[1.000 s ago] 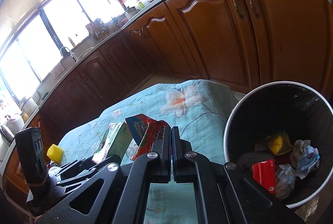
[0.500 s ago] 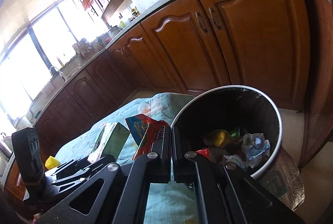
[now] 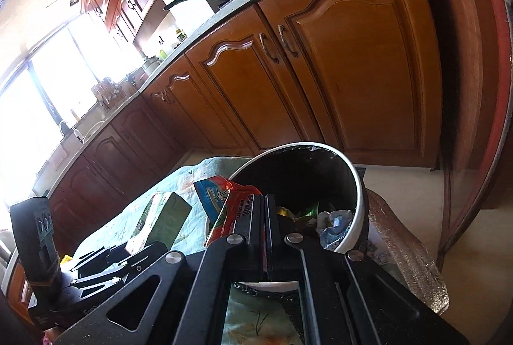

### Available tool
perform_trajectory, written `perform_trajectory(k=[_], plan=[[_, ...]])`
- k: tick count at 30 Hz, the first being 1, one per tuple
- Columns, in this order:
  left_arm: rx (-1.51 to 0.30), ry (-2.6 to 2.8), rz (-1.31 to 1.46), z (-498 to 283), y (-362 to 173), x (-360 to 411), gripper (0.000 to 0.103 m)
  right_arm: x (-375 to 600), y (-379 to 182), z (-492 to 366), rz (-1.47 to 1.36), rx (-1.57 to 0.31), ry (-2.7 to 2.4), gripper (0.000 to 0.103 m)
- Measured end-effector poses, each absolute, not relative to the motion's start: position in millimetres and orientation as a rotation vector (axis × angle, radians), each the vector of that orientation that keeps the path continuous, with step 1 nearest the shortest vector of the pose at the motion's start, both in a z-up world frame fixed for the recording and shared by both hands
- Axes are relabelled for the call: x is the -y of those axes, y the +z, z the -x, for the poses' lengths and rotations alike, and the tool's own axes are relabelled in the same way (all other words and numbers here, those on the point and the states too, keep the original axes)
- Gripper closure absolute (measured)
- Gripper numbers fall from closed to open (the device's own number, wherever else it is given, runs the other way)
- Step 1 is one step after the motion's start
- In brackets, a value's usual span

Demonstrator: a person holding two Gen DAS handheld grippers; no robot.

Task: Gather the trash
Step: 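Carry the green carton with the left tool while the right tool carries the wrapper over the bin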

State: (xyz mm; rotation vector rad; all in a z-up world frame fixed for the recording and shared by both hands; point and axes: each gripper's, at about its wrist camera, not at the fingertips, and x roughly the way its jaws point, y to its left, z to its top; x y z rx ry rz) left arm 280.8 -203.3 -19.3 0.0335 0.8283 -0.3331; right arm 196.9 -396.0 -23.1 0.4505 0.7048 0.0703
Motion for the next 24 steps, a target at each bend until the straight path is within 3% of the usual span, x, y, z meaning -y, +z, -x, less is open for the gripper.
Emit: perform_trajectory(k=[24], plan=[[-0.880, -0.363, -0.102, -329.6, -39.2, 260.8, 0.055, 416.9, -34.5, -221.3, -0.407, -0.748, 0.016, 0.102]])
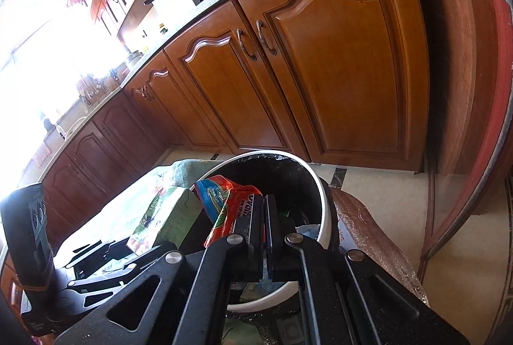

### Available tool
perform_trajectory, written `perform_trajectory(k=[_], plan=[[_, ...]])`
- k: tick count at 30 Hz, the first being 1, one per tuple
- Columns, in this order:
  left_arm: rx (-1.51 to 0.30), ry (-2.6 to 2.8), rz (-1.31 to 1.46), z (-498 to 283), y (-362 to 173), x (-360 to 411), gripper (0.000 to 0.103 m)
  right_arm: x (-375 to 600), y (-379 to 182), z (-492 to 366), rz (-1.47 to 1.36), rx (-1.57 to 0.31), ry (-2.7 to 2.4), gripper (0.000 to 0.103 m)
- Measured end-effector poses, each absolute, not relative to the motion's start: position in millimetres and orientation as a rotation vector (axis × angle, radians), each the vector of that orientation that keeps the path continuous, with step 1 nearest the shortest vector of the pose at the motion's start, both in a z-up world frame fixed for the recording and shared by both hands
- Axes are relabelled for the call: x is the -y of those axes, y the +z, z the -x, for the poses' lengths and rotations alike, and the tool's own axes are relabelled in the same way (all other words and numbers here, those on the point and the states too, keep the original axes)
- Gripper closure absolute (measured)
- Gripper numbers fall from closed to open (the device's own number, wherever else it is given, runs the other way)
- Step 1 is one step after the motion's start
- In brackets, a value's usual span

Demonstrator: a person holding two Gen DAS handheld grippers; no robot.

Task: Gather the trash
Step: 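Carry the green carton with the left tool while the right tool carries the wrapper over the bin, then open both tools to drop the green carton and wrapper into the bin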

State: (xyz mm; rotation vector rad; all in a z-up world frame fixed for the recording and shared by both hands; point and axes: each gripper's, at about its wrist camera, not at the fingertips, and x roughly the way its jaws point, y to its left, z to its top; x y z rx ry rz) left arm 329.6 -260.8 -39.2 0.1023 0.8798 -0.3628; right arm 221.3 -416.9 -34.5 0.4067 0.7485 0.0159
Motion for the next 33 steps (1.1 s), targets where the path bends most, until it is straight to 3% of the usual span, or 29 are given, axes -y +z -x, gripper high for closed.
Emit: perform_trajectory(k=[19, 25, 28, 30, 33], plan=[[-0.925, -0.349, -0.089, -344.3, -49.7, 269.4, 0.055, 419.1, -44.8, -233.6, -0.402, -0.793, 0.006, 0.102], [-0.930, -0.350, -0.091, -344.2, -50.9, 269.1, 0.054, 420.3, -47.1, -234.3, -0.422, -0.798, 0.013, 0.096], [-0.928, -0.345, -0.089, -342.4, -48.9, 267.8, 0.051, 421.4, -47.1, -232.6, -0.436, -0.795, 0.017, 0.085], [-0.924, -0.342, -0.080, -340.8, -47.1, 265.2, 0.049, 421.4, -46.1, -229.9, -0.443, -0.786, 0.021, 0.069], [-0.920, -0.343, -0.068, -337.1, -43.7, 261.3, 0.048, 419.8, -42.4, -226.5, -0.450, -0.774, 0.030, 0.059]])
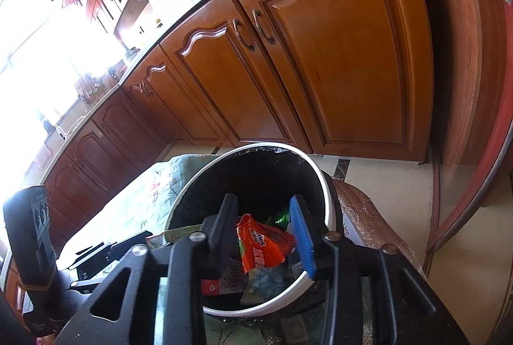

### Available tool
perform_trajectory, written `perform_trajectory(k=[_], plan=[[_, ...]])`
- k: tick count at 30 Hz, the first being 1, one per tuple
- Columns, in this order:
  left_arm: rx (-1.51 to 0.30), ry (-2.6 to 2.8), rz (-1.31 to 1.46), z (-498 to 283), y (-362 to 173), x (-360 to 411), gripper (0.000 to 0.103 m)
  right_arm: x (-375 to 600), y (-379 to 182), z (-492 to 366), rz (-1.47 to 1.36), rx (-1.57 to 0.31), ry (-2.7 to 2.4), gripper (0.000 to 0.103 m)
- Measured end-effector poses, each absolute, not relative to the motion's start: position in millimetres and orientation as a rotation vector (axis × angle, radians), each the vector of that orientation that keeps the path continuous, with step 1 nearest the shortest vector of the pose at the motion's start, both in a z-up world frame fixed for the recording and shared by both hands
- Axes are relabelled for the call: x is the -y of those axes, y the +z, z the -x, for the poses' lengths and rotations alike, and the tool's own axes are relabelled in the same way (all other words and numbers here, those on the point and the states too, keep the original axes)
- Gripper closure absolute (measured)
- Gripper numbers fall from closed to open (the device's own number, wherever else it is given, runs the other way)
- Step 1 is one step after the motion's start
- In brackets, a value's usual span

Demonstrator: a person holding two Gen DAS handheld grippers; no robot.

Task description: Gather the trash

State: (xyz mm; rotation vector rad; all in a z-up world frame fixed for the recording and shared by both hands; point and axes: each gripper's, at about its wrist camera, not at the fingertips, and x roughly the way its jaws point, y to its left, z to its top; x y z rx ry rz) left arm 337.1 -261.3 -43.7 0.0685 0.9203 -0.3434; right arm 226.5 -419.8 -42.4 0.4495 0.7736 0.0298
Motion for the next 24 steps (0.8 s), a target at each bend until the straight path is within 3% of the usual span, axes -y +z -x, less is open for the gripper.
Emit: perform_trajectory(k=[6, 18, 24], plan=[[-0.894, -0.342, -0.046, -324.5, -34.5, 250.4, 0.039, 412.7, -31.6, -217.6, -0.454, -0.740, 0.049, 0.032], [-0.860, -0.317, 0.028, -280.9, -24.4, 212.4, 0.035, 393.8, -17.0, -187.2, -0.472, -0.686, 0.060, 0.016], [-0.855, -0.299, 0.073, -251.8, -26.6, 188.4, 0.032, 376.8, -23.3, -162.5, -0.487, -0.694, 0.072, 0.015]])
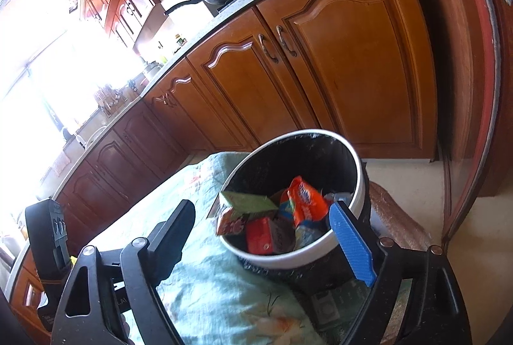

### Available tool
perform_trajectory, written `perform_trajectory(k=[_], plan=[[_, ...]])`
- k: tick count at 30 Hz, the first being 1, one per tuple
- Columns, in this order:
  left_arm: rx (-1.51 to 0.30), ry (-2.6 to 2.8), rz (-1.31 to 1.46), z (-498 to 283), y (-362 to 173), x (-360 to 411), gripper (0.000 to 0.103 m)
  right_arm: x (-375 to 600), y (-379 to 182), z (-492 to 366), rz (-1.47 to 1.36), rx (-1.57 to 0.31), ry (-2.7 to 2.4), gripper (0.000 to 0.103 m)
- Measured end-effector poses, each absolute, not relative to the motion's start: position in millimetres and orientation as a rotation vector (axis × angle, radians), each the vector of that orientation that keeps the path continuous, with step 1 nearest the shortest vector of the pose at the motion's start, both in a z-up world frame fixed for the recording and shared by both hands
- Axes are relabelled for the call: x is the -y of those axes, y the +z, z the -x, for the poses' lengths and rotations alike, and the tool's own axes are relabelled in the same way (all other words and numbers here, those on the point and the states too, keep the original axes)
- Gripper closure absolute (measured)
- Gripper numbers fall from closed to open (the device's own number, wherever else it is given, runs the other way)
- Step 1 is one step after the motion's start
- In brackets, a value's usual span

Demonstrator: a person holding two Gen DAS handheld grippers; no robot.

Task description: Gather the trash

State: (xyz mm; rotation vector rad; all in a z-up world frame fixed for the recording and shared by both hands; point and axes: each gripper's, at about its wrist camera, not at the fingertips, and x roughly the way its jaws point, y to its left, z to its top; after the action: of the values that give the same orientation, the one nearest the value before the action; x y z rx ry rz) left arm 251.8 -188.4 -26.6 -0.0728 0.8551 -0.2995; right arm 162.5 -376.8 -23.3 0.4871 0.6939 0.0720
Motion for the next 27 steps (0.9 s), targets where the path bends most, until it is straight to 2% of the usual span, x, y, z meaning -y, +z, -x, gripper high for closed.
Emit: perform_trajectory(k=[7, 12, 20, 27], plan=[[-0.819, -0.257, 0.111, -206.6, -26.8, 158.1, 0.027, 348.3, -29.8, -126.9, -0.449, -0.693, 0.058, 0.013], [-0.766, -0.226, 0.104, -170.7, -24.5, 141.4, 0.023, 322.9, -25.6, -101.2, -0.350, -0.651, 0.032, 0.001], [-0.622, -0.164, 0.094, -108.5, -5.8, 116.7, 0.012, 294.9, -8.8, -73.4, -0.236, -0.575, 0.023, 0.001], [-0.476, -0.122, 0.079, -60.8, 15.0, 106.4, 0.001, 283.1, 28.8, -42.2, -0.145, -0.404, 0.006, 0.000]])
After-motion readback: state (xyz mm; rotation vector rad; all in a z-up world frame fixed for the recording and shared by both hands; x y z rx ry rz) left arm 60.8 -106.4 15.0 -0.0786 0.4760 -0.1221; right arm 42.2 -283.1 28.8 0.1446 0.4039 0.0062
